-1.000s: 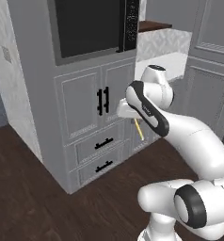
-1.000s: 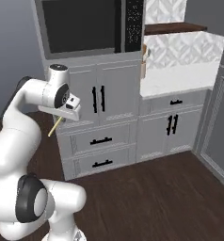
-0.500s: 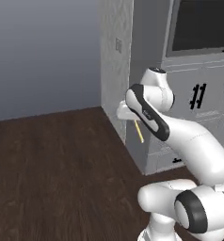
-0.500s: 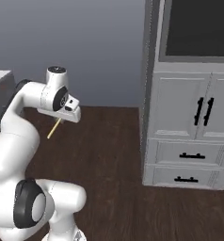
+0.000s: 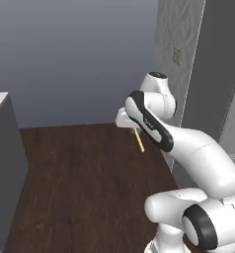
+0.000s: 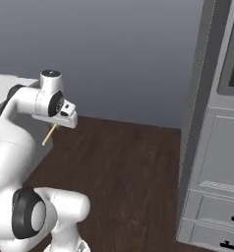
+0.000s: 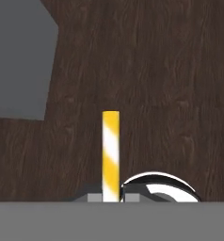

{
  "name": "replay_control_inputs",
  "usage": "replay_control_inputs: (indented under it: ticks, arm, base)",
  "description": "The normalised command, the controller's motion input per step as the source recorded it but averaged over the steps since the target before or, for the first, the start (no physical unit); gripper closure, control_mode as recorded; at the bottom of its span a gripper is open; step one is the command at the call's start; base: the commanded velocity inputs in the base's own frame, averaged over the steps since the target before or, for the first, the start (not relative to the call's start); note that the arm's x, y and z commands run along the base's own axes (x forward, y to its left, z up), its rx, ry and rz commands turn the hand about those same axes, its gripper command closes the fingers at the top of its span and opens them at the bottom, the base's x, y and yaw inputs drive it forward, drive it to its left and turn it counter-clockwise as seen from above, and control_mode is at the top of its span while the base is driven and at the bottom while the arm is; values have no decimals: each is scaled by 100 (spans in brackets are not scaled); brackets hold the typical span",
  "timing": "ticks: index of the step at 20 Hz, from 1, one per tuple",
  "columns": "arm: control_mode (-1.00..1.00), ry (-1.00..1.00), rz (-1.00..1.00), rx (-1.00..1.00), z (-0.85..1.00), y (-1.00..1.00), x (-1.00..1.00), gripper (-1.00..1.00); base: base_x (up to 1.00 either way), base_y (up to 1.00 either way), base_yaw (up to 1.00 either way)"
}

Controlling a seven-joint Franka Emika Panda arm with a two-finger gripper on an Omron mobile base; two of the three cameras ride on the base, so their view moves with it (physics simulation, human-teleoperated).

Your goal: Take a straw from the drawer in front and place it inside the glass cup on the dining counter.

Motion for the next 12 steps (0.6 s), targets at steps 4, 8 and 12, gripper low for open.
replay_control_inputs:
  ticks: [4, 8, 12]
  arm:
    - [100, 0, 0, 0, 0, 0, 0, 100]
    - [100, 0, 0, 0, 0, 0, 0, 100]
    - [100, 0, 0, 0, 0, 0, 0, 100]
  base:
    - [100, 3, 20]
    - [100, 21, 16]
    - [100, 35, 10]
